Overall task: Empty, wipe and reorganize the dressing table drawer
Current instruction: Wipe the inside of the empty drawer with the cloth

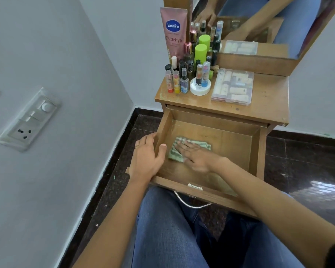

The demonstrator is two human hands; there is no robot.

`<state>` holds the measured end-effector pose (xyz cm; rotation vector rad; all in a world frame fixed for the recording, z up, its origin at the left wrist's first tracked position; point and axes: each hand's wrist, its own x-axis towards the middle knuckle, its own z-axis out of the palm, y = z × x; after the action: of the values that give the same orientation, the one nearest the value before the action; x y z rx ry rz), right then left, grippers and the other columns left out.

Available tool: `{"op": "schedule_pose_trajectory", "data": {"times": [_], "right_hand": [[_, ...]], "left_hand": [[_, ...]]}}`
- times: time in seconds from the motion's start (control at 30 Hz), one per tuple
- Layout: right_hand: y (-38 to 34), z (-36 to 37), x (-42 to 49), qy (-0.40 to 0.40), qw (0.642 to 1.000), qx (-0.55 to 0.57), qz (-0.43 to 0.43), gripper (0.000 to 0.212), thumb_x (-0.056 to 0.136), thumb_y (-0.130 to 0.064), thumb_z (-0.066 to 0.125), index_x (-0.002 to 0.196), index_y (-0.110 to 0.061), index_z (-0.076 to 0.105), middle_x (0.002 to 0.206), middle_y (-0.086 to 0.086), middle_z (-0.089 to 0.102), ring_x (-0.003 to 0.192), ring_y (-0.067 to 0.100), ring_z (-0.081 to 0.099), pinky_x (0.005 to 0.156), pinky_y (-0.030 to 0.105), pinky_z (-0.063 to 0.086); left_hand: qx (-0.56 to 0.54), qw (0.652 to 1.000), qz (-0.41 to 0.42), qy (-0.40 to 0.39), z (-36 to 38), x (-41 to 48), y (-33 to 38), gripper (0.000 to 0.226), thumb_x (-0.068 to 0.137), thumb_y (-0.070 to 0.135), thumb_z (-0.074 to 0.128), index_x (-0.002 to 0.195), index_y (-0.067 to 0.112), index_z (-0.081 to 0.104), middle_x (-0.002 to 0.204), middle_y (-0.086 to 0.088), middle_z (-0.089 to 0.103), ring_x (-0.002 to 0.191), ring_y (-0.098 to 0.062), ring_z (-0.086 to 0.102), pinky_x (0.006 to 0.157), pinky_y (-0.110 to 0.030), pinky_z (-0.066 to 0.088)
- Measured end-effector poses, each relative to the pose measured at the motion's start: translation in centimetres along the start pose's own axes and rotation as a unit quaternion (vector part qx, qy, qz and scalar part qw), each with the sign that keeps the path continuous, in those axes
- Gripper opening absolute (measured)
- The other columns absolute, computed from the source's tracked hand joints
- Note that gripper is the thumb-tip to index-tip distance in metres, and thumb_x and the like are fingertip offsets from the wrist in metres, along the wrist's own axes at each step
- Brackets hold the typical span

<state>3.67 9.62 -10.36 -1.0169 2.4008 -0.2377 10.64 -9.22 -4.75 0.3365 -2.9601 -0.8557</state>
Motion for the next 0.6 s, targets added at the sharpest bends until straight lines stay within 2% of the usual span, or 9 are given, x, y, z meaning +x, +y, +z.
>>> {"op": "schedule_pose_trajectory", "data": {"times": [0.13, 0.23, 0.43, 0.6], "right_hand": [[3.4, 0.5, -2.9, -0.001, 1.000, 0.017, 0.003, 0.057, 0.104, -0.034, 0.022, 0.151, -0.022, -0.009, 0.159, -0.001, -0.014, 0.146, 0.013, -0.014, 0.120, 0.031, -0.005], [4.8, -0.5, -2.0, 0.008, 1.000, 0.013, 0.027, 0.058, 0.105, -0.031, 0.023, 0.152, -0.016, -0.008, 0.159, 0.003, -0.013, 0.146, 0.016, -0.015, 0.120, 0.029, -0.007], [3.4, -2.4, 3.3, 0.025, 0.997, 0.024, 0.074, 0.058, 0.104, -0.032, 0.020, 0.153, -0.016, -0.008, 0.160, 0.003, -0.015, 0.147, 0.018, -0.015, 0.121, 0.034, -0.005], [1.7, -2.8, 5.3, 0.025, 0.996, 0.026, 0.080, 0.058, 0.104, -0.027, 0.024, 0.153, -0.019, -0.006, 0.160, -0.001, -0.012, 0.147, 0.016, -0.012, 0.119, 0.033, -0.004]], "left_hand": [[-0.001, 1.000, 0.003, 0.005, 0.2, 0.0, -0.1, 0.053, 0.097, 0.036, 0.050, 0.143, 0.012, 0.043, 0.142, -0.003, 0.050, 0.135, -0.021, 0.035, 0.104, -0.036, 0.036], [0.005, 1.000, 0.008, 0.002, 0.3, 0.1, -0.2, 0.054, 0.097, 0.037, 0.050, 0.144, 0.011, 0.043, 0.142, -0.003, 0.049, 0.135, -0.022, 0.036, 0.103, -0.039, 0.038], [0.014, 1.000, 0.012, -0.003, 0.4, 0.2, -0.2, 0.053, 0.097, 0.036, 0.049, 0.144, 0.013, 0.042, 0.143, -0.004, 0.049, 0.133, -0.022, 0.037, 0.102, -0.041, 0.040], [0.021, 1.000, 0.010, -0.003, 0.4, 0.1, -0.1, 0.052, 0.097, 0.038, 0.048, 0.143, 0.014, 0.044, 0.141, -0.002, 0.050, 0.132, -0.022, 0.038, 0.100, -0.041, 0.042]]}}
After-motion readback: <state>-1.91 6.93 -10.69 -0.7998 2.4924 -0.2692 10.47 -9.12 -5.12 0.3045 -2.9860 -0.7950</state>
